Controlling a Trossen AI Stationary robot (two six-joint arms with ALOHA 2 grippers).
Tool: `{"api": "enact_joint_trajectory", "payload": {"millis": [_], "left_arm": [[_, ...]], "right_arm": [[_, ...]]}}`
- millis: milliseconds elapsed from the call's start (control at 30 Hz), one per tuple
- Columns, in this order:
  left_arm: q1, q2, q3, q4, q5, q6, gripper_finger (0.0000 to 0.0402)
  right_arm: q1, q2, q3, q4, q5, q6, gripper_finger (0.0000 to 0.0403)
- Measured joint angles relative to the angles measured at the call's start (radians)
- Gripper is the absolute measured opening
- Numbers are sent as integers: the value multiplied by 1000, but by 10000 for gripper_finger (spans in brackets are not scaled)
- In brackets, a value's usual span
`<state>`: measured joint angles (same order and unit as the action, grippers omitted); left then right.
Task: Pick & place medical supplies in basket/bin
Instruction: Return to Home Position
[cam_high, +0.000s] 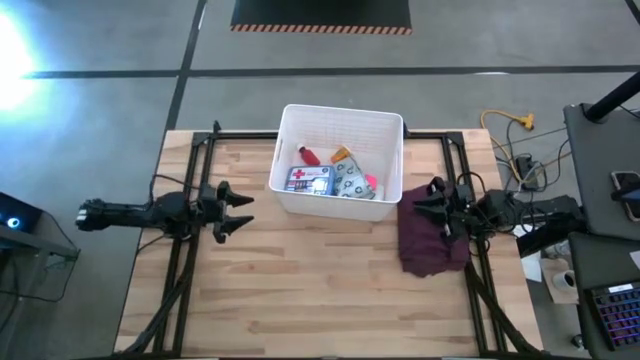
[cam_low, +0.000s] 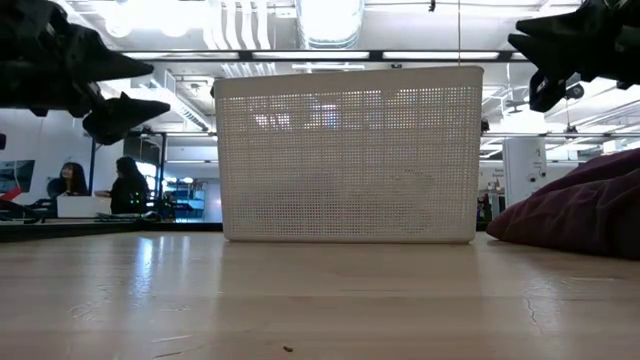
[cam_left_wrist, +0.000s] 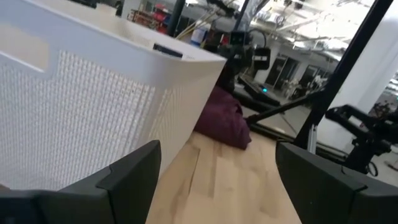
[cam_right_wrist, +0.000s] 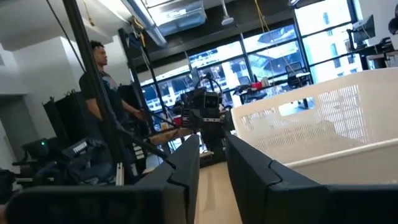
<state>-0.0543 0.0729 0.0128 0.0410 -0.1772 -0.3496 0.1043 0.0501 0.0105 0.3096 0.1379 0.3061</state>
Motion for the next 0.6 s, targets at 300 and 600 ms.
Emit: {"api": "enact_joint_trajectory", "payload": {"millis": [300, 600], "left_arm": [[0, 89, 0, -3, 0, 0, 297], [0, 172, 0, -5, -1, 0, 297]], "right_arm": [[0, 5, 0, 0, 0, 0, 85], [0, 5, 0, 0, 0, 0, 79]]}}
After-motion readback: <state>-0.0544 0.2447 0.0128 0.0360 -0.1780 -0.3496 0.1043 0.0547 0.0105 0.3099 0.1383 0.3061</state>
